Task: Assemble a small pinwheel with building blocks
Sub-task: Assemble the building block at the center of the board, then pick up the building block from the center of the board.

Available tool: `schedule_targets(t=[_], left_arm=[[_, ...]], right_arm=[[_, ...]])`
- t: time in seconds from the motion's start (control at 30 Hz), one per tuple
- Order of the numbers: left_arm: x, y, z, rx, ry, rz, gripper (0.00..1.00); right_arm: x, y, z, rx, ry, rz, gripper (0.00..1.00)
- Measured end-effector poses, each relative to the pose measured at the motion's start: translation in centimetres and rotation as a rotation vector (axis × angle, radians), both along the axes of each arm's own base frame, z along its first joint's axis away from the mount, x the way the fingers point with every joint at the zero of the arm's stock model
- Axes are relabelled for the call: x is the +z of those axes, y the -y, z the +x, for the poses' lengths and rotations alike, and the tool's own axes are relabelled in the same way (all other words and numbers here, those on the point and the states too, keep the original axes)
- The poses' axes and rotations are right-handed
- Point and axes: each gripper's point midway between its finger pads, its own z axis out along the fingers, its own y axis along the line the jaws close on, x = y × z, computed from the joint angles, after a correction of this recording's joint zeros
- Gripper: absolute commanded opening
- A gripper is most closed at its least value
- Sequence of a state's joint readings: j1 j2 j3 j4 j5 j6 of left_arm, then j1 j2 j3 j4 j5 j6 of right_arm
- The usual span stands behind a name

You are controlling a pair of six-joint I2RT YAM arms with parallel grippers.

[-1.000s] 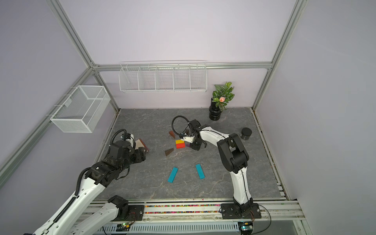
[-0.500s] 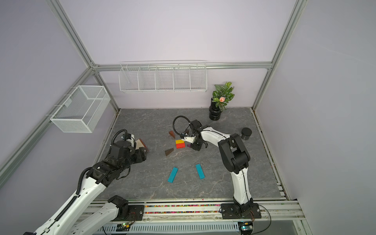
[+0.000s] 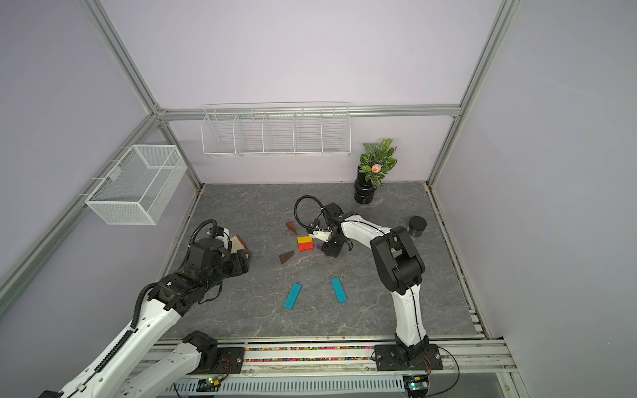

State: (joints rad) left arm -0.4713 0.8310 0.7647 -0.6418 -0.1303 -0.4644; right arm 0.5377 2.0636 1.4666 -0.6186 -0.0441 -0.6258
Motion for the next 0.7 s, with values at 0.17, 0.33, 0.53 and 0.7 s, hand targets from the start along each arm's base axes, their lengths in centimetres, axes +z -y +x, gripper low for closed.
schedule_targets(t=[0.17,0.33,0.53,0.7], left_arm=[[-0.1,0.3,0.6,0.001,0.003,-0.004,0.70],[-1.1,0.9,1.7,-0.004,-0.027,-0.002,0.71],[-1.8,1.7,3.7,-0.005,-0.067,-0.010,0.71],[-1.6,1.9,5.4,0.004,-0.075,-0.025,0.71]], right_arm=[[1.4,0.6,-1.1,-0.065,-0.011,0.019,0.79],[6.8,1.6,-2.8,-0.232,0.043,0.111,0.85],[9.3,2.7,-7.5,-0.492,0.012,0.214,0.86],[5.2,2.8,-12.7,-0.635,-0.118,0.151,0.85]])
